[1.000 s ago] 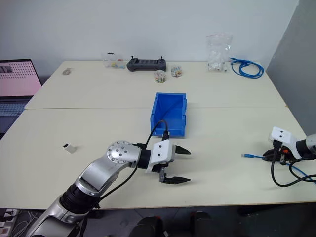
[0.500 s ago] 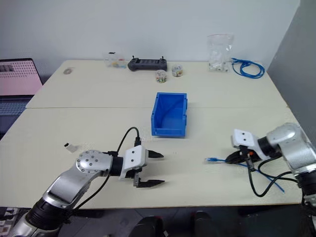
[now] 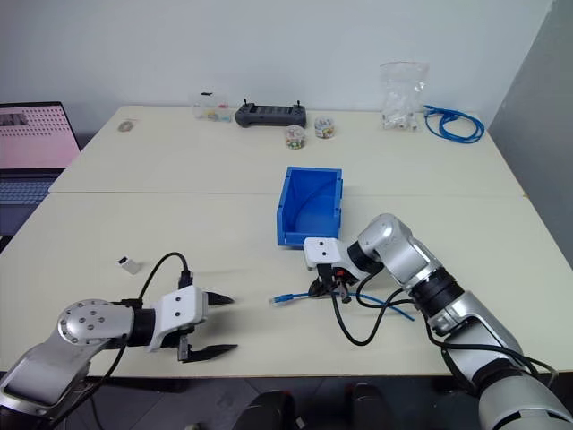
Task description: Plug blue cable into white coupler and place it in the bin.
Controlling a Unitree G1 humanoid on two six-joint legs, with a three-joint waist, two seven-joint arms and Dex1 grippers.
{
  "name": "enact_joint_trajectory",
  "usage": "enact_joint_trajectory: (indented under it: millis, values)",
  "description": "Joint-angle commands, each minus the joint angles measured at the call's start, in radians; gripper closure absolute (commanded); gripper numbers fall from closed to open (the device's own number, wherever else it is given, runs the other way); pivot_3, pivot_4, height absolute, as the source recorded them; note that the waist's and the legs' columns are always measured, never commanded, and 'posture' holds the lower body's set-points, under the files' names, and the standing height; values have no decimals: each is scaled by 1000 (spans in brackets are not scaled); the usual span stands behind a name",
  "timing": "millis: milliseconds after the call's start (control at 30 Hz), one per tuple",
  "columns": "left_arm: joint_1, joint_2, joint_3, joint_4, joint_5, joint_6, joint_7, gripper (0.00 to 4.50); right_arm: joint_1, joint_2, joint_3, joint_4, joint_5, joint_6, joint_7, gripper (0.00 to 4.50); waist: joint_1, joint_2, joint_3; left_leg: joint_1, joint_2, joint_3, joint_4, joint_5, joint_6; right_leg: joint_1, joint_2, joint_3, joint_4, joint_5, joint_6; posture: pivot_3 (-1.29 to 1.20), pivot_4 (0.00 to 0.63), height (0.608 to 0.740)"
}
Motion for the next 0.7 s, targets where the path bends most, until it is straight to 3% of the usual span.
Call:
enact_joint_trajectory:
  millis: [33,67,200,333,467,533,700]
  values:
    - [-15,-31,55,24,-8,-52,35,0,-43,36,-4,30,-5,13,-4,4491,-2,0,0,0,0,0,0,0,0,0,0,0,0,0,0,0,150,740]
    - [-21,-40,59,31,-12,-57,39,0,-44,42,-5,35,-5,22,-2,4491,-2,0,0,0,0,0,0,0,0,0,0,0,0,0,0,0,150,740]
    - [-50,-70,63,62,-34,-64,36,0,-54,77,-30,77,-7,48,-38,3691,-6,0,0,0,0,0,0,0,0,0,0,-1,1,1,-1,0,150,740]
    - [-65,-81,50,67,-57,-59,13,0,-53,77,-70,60,22,80,-45,2549,-7,0,0,0,1,0,0,0,0,0,0,-1,1,1,-2,0,150,740]
    - [-100,-103,32,78,-65,-71,1,0,-8,28,-129,-48,65,133,-50,1677,-5,0,0,0,1,-1,0,0,0,-1,0,-1,1,1,-2,0,150,740]
    - [-115,-118,6,80,-61,-75,-13,0,69,-35,-179,-194,105,174,-54,1207,-4,0,0,0,0,-1,0,0,0,0,0,-1,1,1,-2,0,150,740]
    - [-146,-171,-64,90,-33,-88,-15,0,327,-186,-318,-619,226,350,-104,1207,13,0,0,-3,0,-3,-1,0,0,0,-1,-3,-1,1,-2,0,150,740]
